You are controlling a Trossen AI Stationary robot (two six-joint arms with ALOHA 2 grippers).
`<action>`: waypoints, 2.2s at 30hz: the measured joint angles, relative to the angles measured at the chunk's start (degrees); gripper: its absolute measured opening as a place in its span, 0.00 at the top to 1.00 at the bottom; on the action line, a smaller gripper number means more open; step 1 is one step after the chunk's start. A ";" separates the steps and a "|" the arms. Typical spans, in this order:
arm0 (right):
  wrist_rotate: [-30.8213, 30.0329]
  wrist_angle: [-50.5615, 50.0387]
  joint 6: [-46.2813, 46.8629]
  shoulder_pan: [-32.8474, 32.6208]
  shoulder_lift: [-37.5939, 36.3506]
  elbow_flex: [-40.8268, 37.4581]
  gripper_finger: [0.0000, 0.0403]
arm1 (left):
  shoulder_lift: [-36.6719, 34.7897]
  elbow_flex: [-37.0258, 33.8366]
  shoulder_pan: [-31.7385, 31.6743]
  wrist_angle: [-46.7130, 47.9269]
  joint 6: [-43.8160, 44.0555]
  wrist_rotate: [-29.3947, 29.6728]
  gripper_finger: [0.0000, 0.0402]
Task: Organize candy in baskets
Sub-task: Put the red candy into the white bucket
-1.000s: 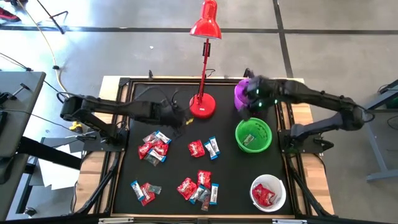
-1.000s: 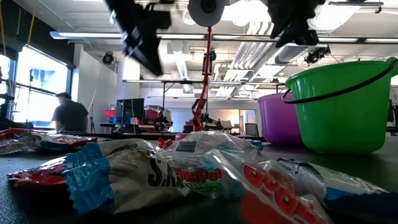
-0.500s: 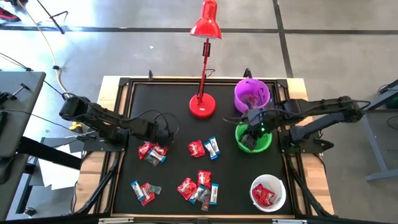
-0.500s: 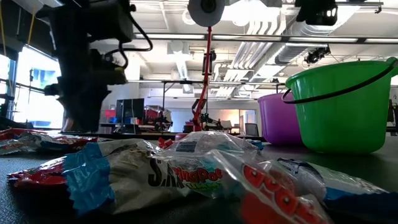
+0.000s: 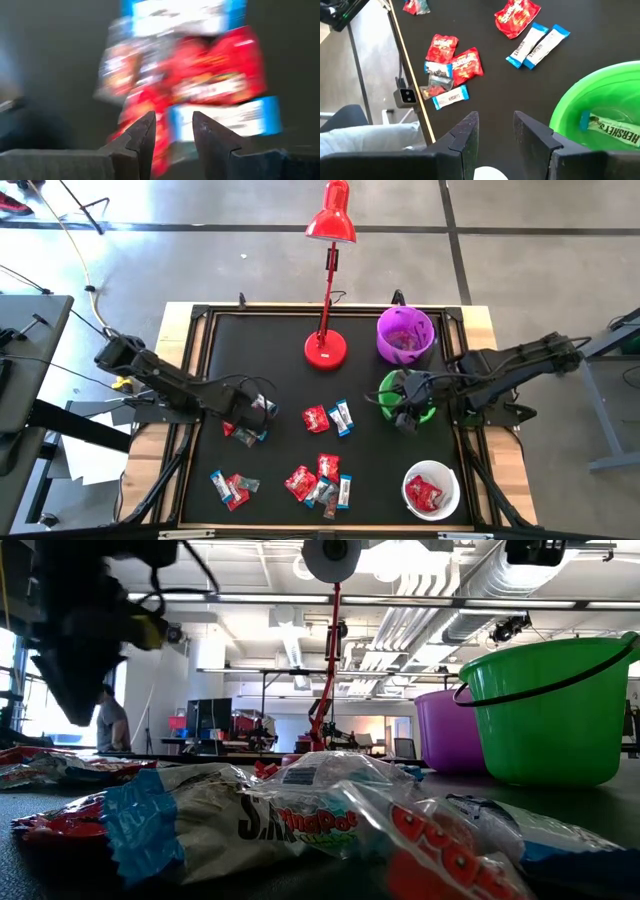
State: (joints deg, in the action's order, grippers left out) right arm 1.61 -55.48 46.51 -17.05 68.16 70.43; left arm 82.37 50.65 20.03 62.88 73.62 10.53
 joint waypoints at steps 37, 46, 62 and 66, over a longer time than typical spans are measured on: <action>-8.38 10.40 5.09 0.95 0.02 0.00 0.71 | -0.19 -15.38 7.63 -8.07 8.00 -4.19 0.73; -10.38 10.36 5.03 0.95 0.02 0.00 0.71 | -0.17 -15.40 7.63 -7.78 13.00 -3.96 0.96; -11.92 10.34 2.95 0.95 0.02 0.00 0.71 | 0.20 -6.44 7.66 -5.66 16.28 -2.01 1.00; -13.67 10.57 3.19 0.95 0.02 0.00 0.71 | 0.17 -3.05 7.65 -3.60 16.27 0.31 1.00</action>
State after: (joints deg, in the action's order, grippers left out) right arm -12.06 -44.91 49.69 -16.10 68.18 70.43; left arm 82.54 47.60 27.67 59.28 89.89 10.84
